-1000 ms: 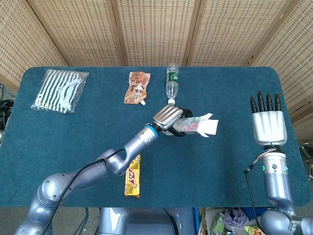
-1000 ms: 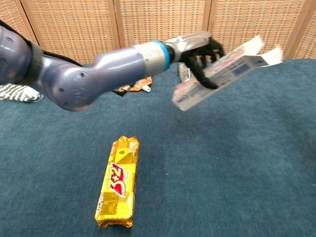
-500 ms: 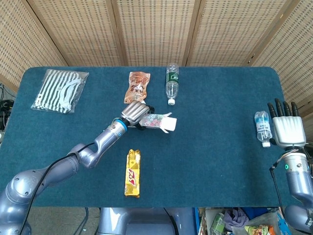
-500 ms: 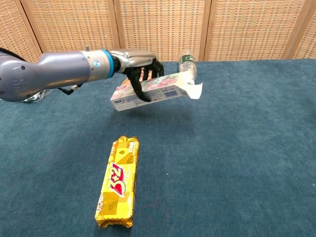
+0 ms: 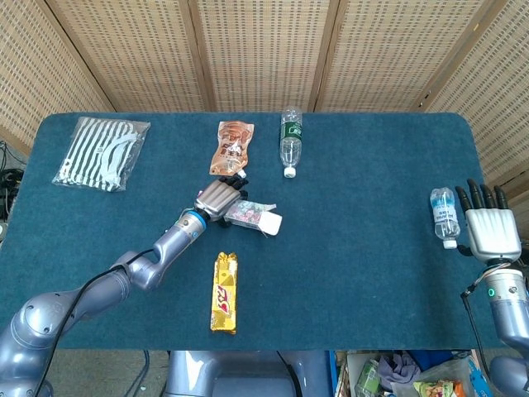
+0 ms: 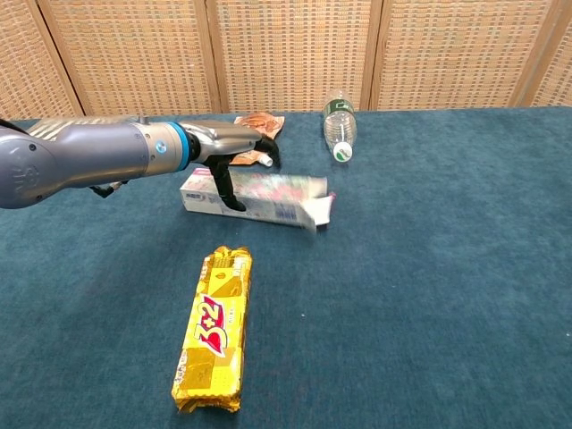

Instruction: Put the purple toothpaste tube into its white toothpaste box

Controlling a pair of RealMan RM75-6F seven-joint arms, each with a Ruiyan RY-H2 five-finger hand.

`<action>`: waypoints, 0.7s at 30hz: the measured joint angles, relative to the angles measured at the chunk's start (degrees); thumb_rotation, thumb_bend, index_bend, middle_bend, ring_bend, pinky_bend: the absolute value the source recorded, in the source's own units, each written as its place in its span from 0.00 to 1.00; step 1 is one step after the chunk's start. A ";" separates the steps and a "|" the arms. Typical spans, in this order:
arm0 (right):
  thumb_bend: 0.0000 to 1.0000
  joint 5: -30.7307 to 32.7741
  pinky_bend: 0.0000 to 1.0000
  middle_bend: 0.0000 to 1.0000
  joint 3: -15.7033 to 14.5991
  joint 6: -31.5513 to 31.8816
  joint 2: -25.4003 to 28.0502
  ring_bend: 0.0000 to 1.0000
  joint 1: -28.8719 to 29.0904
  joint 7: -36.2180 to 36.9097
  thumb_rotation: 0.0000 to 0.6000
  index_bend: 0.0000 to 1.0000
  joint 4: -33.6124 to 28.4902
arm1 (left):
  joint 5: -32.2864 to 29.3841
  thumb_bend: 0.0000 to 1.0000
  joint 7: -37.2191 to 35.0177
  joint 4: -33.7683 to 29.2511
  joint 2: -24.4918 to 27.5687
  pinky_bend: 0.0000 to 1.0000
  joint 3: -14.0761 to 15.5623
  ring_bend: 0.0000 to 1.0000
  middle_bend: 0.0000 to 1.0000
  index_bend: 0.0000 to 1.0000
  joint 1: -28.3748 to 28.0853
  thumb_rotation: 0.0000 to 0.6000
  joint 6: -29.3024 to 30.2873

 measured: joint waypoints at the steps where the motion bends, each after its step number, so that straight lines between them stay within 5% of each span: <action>1: 0.04 -0.16 0.00 0.00 0.12 0.03 0.07 0.00 -0.15 0.12 1.00 0.00 -0.11 | 0.05 0.26 -0.52 -0.50 0.28 0.00 -0.18 0.00 0.00 0.00 0.05 1.00 -0.03; 10: 0.02 -3.67 0.00 0.00 0.65 1.57 0.17 0.00 -2.58 3.96 1.00 0.00 -0.77 | 1.62 0.26 -6.01 -9.40 7.40 0.00 -2.18 0.00 0.00 0.00 2.88 1.00 4.46; 21: 0.00 -19.98 0.00 0.00 -1.74 8.96 -4.59 0.00 -9.01 22.91 1.00 0.00 7.17 | 4.52 0.26 -5.13 -27.03 24.36 0.00 0.35 0.00 0.00 0.00 19.49 1.00 25.98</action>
